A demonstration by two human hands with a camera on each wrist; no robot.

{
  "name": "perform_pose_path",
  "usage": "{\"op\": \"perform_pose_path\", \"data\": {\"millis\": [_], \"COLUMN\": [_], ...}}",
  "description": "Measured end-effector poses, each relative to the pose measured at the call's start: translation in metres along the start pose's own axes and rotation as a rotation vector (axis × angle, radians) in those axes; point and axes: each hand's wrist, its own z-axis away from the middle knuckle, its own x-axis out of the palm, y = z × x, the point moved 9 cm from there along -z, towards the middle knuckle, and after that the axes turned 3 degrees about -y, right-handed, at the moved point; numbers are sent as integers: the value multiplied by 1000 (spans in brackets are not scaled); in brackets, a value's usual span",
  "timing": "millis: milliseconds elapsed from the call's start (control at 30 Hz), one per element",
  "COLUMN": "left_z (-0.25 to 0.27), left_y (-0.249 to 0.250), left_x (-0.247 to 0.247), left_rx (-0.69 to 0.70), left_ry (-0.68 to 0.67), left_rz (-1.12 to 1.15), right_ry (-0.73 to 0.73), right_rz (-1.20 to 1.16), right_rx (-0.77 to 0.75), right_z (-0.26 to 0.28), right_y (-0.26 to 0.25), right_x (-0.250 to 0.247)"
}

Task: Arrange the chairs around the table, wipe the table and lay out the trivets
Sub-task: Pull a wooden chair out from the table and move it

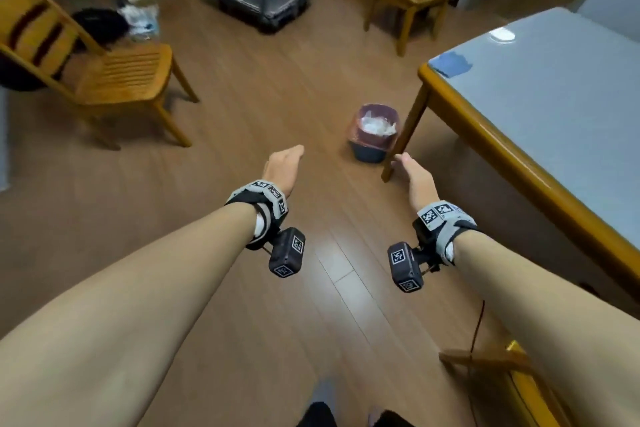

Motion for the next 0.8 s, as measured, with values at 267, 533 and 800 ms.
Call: {"op": "perform_pose_path", "data": {"millis": [267, 533, 800], "left_z": [-78, -200, -309], "left_y": [10, 15, 21], "left_x": [-121, -233, -365], "left_rx": [-58, -148, -182], "left_ry": [145, 264, 401], "left_rz": [146, 159, 187], "right_ry": [-183, -327, -466], "right_rz": [44, 133, 142], "right_rx": [-106, -162, -179], "right_z": [-99, -222, -334], "right_y": [-89, -145, -214], "right_x": [143, 297, 461]}}
